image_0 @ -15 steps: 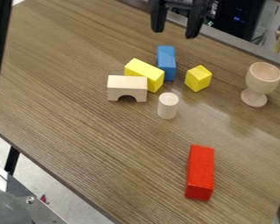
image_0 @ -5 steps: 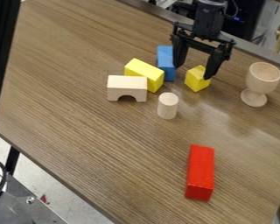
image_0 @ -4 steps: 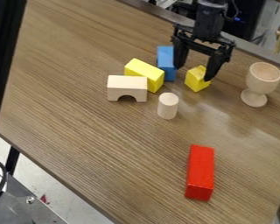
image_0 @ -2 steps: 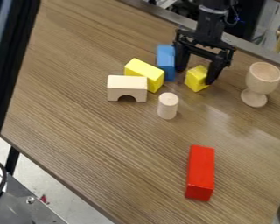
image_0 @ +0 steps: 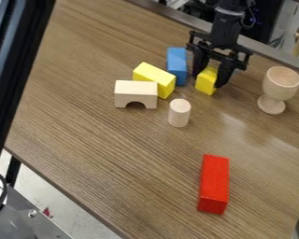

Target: Put the yellow cube on top of the blue rectangle

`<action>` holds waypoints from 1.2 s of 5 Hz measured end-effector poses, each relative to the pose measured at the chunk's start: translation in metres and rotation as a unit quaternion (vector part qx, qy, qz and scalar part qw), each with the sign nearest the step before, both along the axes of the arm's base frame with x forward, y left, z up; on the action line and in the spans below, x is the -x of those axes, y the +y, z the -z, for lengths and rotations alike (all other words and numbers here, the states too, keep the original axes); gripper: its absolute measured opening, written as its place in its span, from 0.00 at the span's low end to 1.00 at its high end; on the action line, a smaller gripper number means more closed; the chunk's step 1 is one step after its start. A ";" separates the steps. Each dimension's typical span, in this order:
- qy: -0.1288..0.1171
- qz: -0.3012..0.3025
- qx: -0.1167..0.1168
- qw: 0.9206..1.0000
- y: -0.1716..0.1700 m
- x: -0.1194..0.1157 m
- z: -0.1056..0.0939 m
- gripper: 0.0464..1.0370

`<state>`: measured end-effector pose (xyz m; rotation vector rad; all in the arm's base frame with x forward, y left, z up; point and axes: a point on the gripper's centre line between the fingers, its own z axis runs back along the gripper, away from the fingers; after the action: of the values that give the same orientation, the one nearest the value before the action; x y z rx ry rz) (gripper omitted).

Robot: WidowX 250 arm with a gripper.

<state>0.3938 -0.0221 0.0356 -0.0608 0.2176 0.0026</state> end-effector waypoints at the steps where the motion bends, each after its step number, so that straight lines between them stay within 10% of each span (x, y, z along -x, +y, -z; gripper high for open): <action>1: 0.009 -0.019 0.022 1.000 0.000 0.002 -0.002 0.53; 3: -0.029 -0.122 0.086 0.988 0.028 0.000 -0.044 0.53; 6: -0.006 -0.170 0.066 0.983 0.051 0.001 -0.046 0.53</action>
<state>0.3927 0.0289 0.0815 -0.2290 0.1931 0.3285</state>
